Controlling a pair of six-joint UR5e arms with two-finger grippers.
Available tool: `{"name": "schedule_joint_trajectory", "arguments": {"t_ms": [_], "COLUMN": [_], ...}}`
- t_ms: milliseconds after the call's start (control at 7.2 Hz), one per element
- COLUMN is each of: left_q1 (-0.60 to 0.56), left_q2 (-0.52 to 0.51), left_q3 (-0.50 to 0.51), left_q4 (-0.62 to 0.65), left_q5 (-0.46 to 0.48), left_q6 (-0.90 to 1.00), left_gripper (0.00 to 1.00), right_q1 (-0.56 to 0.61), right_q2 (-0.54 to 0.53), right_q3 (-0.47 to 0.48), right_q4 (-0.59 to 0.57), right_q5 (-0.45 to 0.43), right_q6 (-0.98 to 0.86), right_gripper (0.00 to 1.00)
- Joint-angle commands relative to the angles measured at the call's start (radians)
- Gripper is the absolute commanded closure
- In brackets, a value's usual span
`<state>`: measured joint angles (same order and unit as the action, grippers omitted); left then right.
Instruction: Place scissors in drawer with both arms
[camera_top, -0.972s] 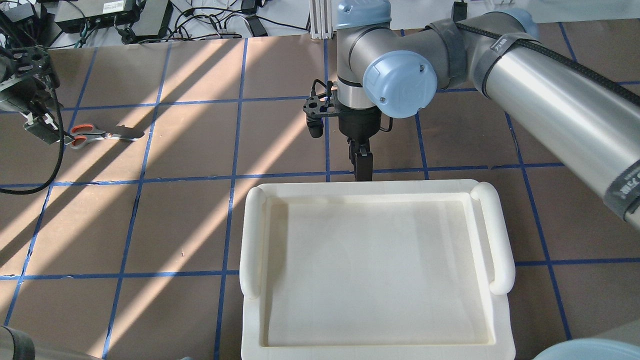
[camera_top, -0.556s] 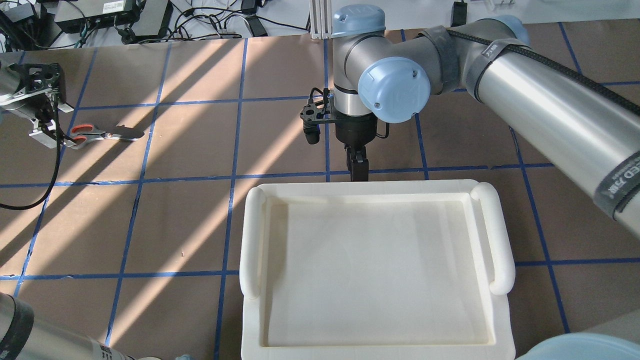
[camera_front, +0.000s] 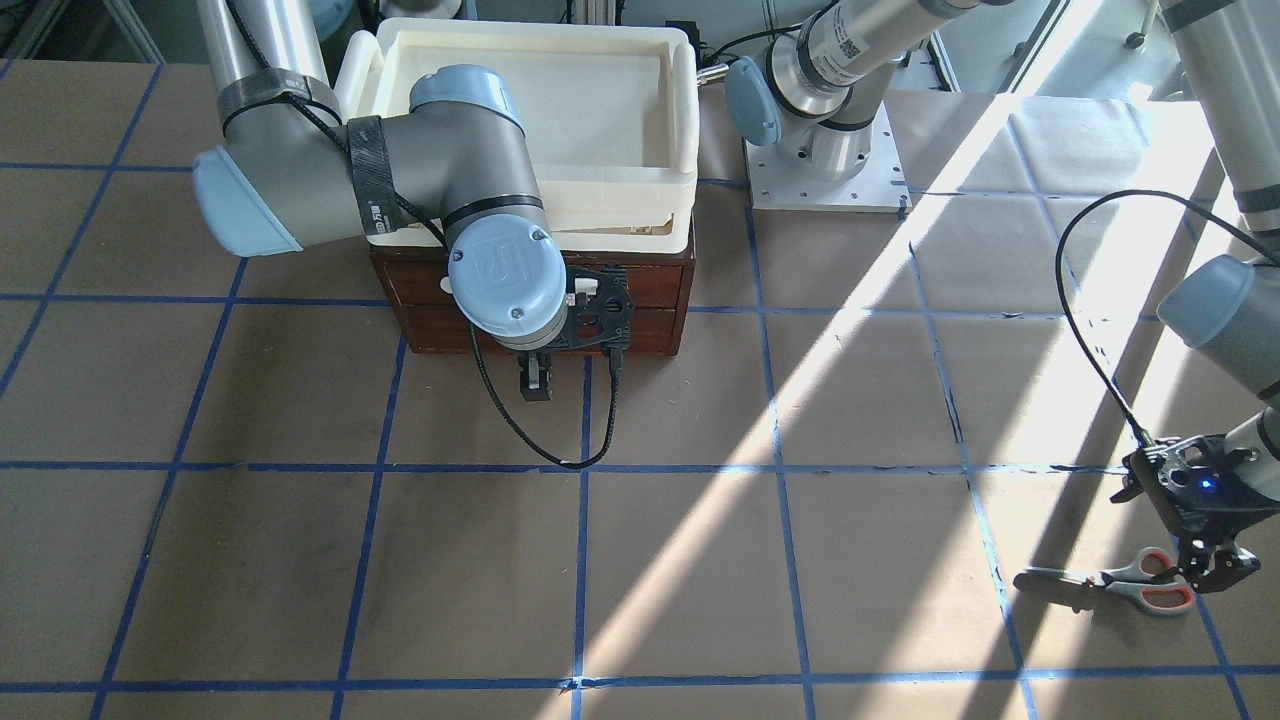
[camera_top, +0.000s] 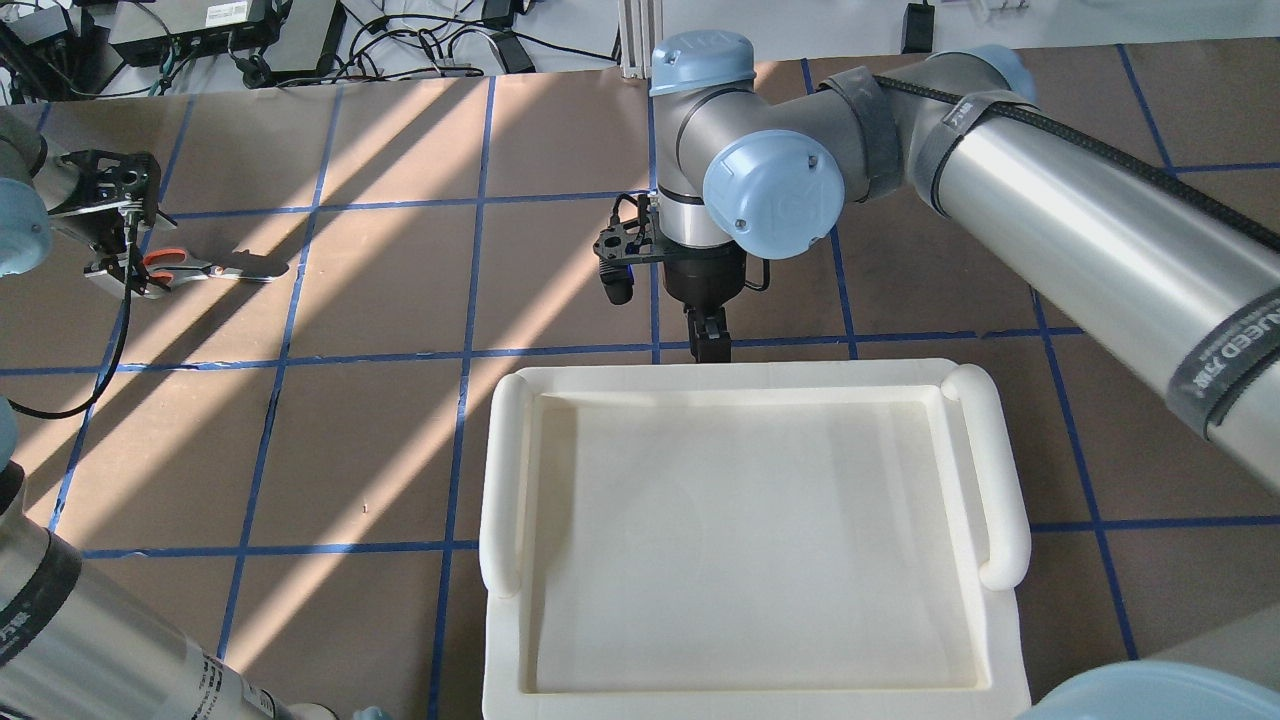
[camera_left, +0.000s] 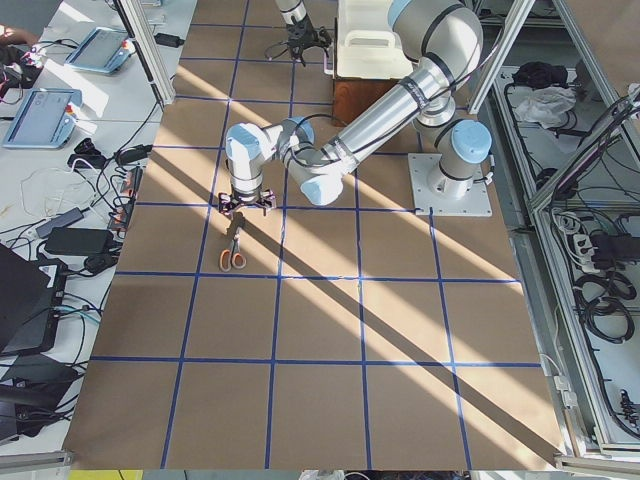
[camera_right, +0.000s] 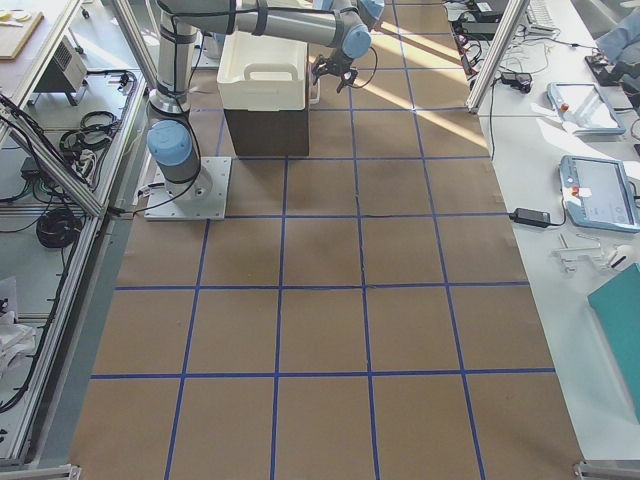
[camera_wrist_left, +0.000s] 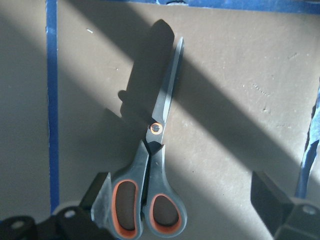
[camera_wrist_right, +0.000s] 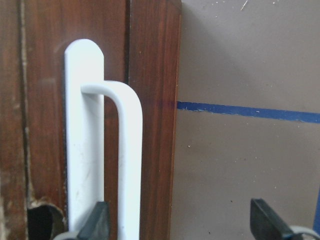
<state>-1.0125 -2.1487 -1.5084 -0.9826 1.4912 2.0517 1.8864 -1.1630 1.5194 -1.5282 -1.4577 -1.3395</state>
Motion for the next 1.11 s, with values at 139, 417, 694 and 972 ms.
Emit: {"name": "schedule_joint_trajectory", "arguments": {"t_ms": [139, 417, 694, 972], "left_q1": [0.0, -0.001, -0.004, -0.009], "left_q2": [-0.097, -0.141, -0.148, -0.149], "left_q3": [0.072, 0.074, 0.074, 0.073], "left_q4": [0.002, 0.076, 0.075, 0.065], "left_q5": [-0.002, -0.005, -0.006, -0.022], "left_q6": [0.07, 0.073, 0.073, 0.073], "left_gripper": [0.0, 0.0, 0.02, 0.06], "right_q1": [0.0, 0.0, -0.001, -0.006], "right_q2": [-0.003, 0.0, 0.005, 0.025], "right_q3": [0.019, 0.019, 0.004, -0.025], "right_q4": [-0.012, -0.019, -0.033, -0.061], "right_q5": [-0.009, -0.012, -0.026, -0.026], "right_q6": [-0.004, -0.009, -0.044, -0.041], "right_gripper": [0.17, 0.3, 0.33, 0.33]}}
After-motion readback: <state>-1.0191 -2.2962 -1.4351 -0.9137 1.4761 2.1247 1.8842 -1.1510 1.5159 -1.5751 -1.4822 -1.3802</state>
